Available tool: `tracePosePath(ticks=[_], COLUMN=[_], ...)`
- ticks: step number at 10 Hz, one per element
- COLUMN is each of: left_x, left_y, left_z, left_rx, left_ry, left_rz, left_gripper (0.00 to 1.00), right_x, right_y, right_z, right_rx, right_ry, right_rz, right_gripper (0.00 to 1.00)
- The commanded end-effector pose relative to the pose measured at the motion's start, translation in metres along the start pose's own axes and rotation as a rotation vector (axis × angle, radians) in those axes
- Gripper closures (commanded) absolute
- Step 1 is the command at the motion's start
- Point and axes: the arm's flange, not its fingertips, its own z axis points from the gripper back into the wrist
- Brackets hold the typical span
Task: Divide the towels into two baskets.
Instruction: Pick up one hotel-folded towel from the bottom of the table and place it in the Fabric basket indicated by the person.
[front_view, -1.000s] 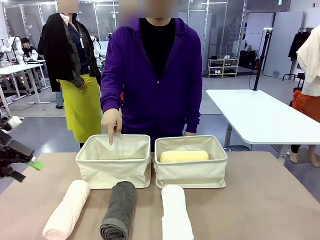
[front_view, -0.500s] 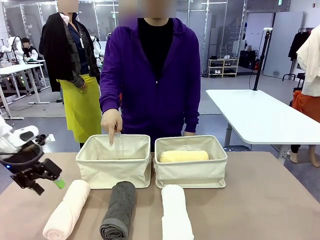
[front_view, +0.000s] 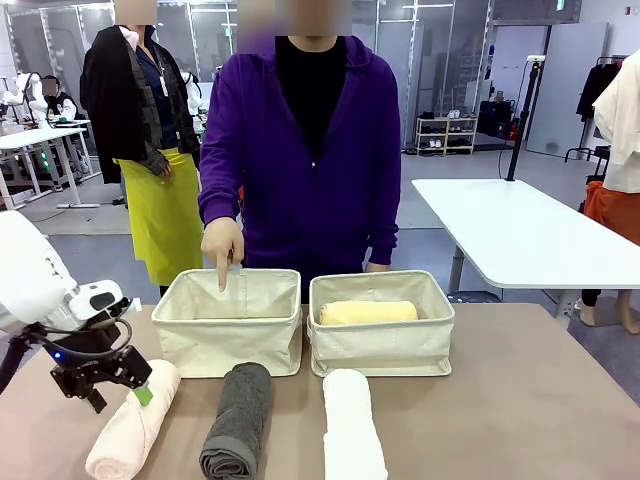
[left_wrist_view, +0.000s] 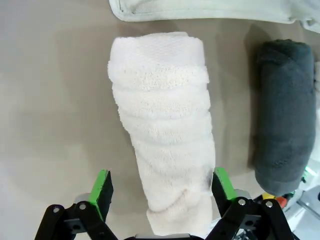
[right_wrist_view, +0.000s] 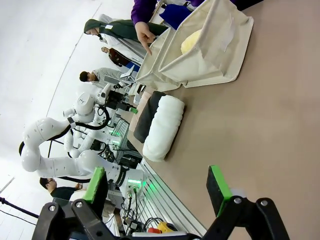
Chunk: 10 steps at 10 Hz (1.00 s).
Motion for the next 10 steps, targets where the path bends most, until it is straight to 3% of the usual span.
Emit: tracePosePath(ticks=[1, 5, 6, 7, 8, 9, 10], left_x=[-0.068, -0.078, -0.079, -0.079, -0.08, -0.08, -0.08], left_y=[-0.001, -0.011, -0.011, -0.011, -0.011, -0.012, -0.012], left_z=[-0.032, -0.04, -0.041, -0.042, -0.043, -0.043, -0.042], left_rx=[0.045, -0.023, -0.026, -0.023, -0.027, -0.03, -0.032], left_ry=[-0.041, 0.047, 0.05, 0.057, 0.058, 0.055, 0.051], left_rz=[0.033, -0.025, -0.03, -0.027, -0.025, -0.025, -0.026], left_gripper=[0.0, 0.0, 0.16, 0.2, 0.36, 0.4, 0.56], right_x=[-0.002, -0.002, -0.002, -0.002, -0.002, -0.002, -0.002], right_y=[0.003, 0.003, 0.003, 0.003, 0.003, 0.003, 0.003], right_z=[0.0, 0.0, 0.0, 0.0, 0.0, 0.0, 0.0], right_rx=[0.008, 0.008, 0.008, 0.008, 0.008, 0.008, 0.008], right_ry=[-0.015, -0.015, -0.015, -0.015, -0.015, -0.015, -0.015], right_rz=[0.011, 0.011, 0.011, 0.011, 0.011, 0.011, 0.011], right_gripper=[0.0, 0.0, 0.0, 0.0, 0.0, 0.0, 0.0])
